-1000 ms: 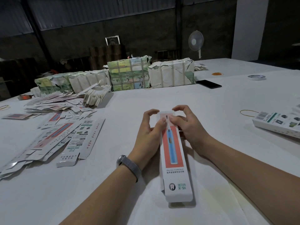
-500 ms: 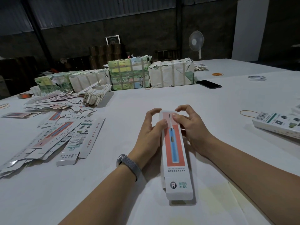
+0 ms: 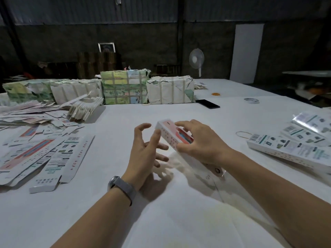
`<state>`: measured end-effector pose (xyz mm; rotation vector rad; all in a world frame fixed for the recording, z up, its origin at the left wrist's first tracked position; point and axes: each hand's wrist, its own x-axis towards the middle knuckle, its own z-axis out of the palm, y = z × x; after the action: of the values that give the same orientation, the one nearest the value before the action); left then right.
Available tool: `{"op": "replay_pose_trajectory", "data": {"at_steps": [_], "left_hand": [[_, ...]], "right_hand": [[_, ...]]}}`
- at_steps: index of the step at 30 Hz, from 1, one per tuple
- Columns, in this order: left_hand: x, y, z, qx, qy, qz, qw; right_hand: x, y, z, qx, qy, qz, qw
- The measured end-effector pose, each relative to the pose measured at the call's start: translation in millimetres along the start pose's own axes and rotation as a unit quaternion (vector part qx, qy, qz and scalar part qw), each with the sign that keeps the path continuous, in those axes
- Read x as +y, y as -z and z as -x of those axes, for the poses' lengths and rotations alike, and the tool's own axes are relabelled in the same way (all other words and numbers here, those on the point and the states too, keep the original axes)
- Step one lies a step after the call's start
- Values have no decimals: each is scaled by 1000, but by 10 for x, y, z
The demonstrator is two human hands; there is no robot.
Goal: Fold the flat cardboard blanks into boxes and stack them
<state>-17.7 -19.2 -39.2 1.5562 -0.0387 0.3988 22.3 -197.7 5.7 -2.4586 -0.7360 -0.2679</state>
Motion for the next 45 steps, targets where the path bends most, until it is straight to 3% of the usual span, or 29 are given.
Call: {"op": "replay_pose_trajectory", "data": {"at_steps": [3, 9, 13, 23, 26, 30, 35, 40, 45], "left_hand": [[12, 24, -9, 4, 8, -14, 1000], [-86, -26, -13, -22, 29, -20, 999], [-121, -16, -20, -48, 36, -39, 997], [-198, 56, -57, -105, 65, -84, 989], [-184, 54, -45, -105, 63, -91, 988], [-152, 29, -22, -107, 52, -97, 988], [-93, 23, 19, -97, 31, -114, 988], [-56, 38, 22, -65, -21, -213, 975], [-42, 202, -32, 1, -86, -377, 922]], "right_hand": [[259, 336, 234, 14, -80, -14, 997], [956, 1244, 781, 104, -189, 168, 962], [1500, 1773, 1022, 52, -282, 304, 908], [2083, 1860, 1079, 52, -335, 412, 846], [1941, 1764, 902, 71, -324, 383, 862], [1481, 1453, 583, 80, -236, 332, 910], [650, 703, 224, 66, -139, 107, 982], [-58, -142, -67, 28, -63, -67, 995], [-263, -667, -63, 58, 23, -144, 988]]}}
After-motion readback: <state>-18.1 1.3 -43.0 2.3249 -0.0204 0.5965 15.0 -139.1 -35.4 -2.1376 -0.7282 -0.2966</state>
